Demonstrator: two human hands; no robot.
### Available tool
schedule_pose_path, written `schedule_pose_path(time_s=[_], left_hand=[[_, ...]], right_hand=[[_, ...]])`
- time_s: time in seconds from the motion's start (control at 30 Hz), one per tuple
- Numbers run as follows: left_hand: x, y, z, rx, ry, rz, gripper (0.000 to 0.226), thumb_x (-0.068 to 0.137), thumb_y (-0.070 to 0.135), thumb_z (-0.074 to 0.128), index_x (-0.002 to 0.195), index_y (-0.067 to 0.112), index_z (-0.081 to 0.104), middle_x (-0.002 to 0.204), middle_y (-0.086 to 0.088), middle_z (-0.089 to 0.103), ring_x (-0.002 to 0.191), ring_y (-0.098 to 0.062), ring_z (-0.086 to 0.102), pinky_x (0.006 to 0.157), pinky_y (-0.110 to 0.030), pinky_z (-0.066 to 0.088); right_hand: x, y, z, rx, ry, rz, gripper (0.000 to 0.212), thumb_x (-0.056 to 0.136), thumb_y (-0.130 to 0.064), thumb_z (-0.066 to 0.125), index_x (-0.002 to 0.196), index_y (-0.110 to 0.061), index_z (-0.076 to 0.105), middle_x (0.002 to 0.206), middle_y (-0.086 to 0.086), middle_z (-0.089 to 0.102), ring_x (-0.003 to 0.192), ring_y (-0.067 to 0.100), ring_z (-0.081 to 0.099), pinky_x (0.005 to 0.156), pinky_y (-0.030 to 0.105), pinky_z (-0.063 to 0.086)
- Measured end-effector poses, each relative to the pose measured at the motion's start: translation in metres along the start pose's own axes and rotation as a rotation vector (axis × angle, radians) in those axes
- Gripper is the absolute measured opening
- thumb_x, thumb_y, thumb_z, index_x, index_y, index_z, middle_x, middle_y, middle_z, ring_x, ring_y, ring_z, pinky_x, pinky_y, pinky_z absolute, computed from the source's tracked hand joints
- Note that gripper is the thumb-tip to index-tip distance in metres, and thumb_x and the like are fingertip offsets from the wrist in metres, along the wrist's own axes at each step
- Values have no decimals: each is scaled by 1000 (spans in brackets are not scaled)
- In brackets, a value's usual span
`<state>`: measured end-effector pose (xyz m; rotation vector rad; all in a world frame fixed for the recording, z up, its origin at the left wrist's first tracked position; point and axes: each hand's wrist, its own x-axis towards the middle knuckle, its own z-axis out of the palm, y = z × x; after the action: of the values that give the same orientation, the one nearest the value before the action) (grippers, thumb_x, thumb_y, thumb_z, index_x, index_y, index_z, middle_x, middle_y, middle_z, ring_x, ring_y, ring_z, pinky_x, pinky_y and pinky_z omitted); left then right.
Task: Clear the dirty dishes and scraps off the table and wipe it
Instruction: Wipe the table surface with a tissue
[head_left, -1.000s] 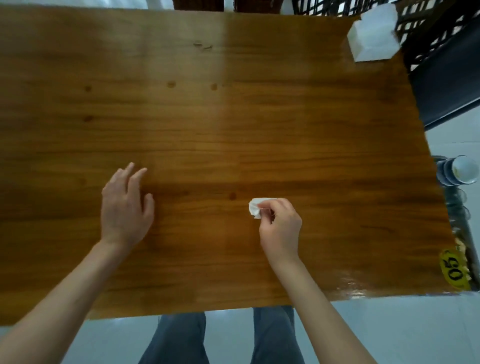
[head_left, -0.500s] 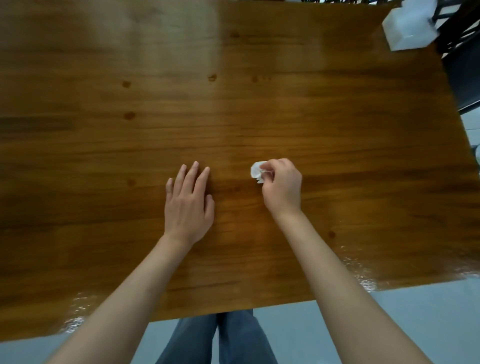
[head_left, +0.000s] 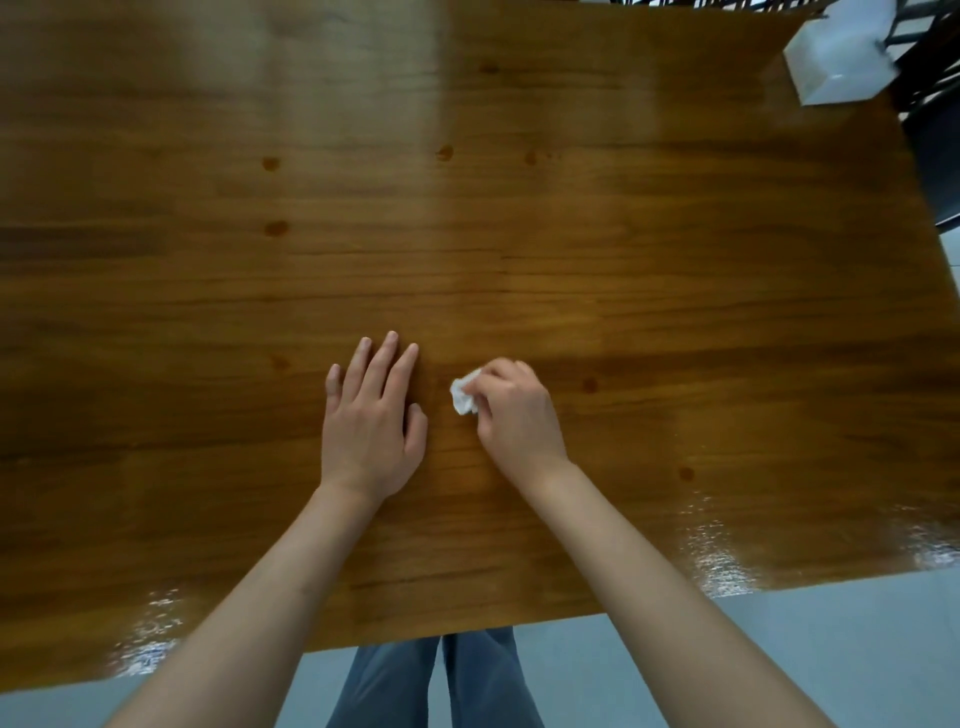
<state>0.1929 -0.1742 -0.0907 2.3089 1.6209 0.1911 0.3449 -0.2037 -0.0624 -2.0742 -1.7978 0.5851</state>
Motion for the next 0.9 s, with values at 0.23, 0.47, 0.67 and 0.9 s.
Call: schedule_pose_path(time_s=[0.23, 0.47, 0.67, 0.9], left_hand=[[2, -1, 1, 10, 3, 4, 55, 88, 33, 37, 141, 19, 39, 149, -7, 36, 141, -28, 25, 113, -45, 11], [1, -2, 4, 7, 23, 12, 54, 88, 34, 38, 140, 18, 40, 149, -8, 37, 140, -29, 25, 113, -48, 15], [1, -5, 6, 21, 14, 11, 54, 89, 34, 37, 141, 20, 38, 150, -6, 35, 141, -28, 23, 113, -46, 12], [1, -4, 6, 14, 18, 11, 54, 90, 34, 36, 142, 20, 37, 151, -5, 33, 142, -27, 21, 114, -45, 11]], right_hand=[[25, 8, -4, -14, 135, 176, 21, 89, 1, 53, 100, -4, 70, 101, 9, 66, 96, 20, 56, 78, 21, 42], [-21, 10, -8, -57, 54, 87, 21, 79, 10, 56, 91, 0, 70, 91, 13, 65, 87, 27, 58, 70, 29, 47], [7, 12, -9, -68, 127, 276, 24, 86, 4, 50, 99, -3, 68, 100, 10, 64, 97, 22, 55, 79, 24, 41], [-24, 52, -26, -39, 208, 412, 26, 82, 7, 51, 98, -2, 69, 98, 16, 63, 95, 30, 57, 77, 28, 41]])
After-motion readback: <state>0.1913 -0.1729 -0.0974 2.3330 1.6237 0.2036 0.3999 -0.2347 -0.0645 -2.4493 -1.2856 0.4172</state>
